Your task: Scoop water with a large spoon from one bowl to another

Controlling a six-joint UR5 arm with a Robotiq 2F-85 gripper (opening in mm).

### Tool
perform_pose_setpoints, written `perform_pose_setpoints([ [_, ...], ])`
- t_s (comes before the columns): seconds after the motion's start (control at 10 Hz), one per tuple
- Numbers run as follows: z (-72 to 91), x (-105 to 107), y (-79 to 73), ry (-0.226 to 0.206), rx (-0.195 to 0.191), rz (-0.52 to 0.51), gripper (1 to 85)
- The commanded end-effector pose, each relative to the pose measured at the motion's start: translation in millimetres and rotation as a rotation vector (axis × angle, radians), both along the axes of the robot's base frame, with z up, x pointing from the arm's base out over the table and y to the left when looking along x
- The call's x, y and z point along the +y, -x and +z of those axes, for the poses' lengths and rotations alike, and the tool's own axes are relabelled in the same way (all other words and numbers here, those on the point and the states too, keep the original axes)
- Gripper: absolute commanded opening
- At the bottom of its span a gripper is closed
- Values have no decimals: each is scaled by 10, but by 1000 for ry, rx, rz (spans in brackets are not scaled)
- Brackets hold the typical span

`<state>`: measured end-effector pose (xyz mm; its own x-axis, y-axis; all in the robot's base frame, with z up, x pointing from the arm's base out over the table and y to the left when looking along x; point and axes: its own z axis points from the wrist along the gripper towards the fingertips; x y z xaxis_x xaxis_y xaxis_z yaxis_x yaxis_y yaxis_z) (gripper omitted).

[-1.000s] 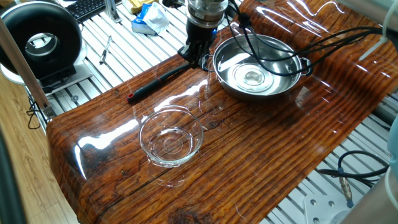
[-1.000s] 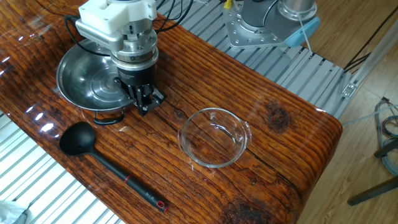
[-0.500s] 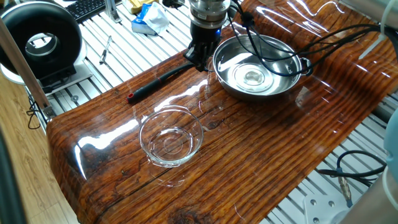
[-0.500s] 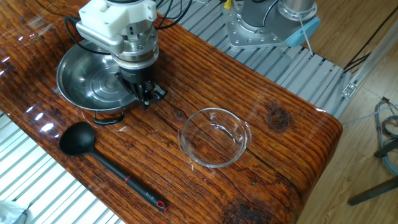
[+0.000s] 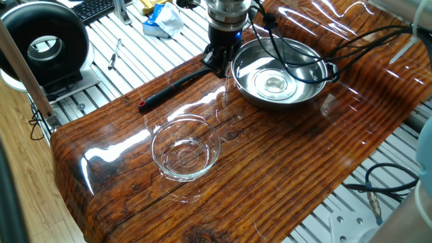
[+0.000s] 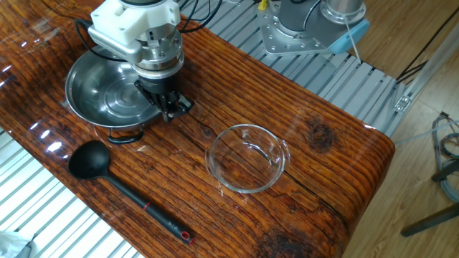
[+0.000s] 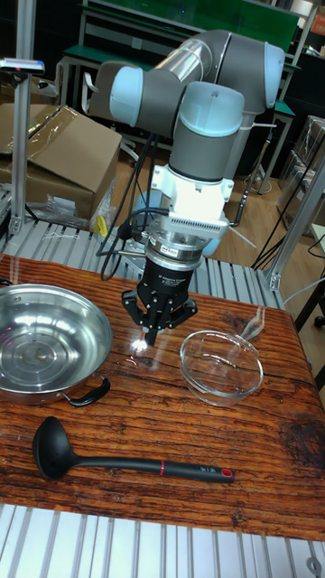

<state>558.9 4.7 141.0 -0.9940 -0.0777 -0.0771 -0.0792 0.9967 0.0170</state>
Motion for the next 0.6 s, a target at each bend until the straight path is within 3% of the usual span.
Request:
perform_pose_setpoints([
  [0.0, 24, 57, -97, -26, -37, -12, 10],
  [0.3, 41, 80, -211, -37, -81, -24, 10],
  [0.5, 42, 80, -215, -37, -82, -25, 10],
])
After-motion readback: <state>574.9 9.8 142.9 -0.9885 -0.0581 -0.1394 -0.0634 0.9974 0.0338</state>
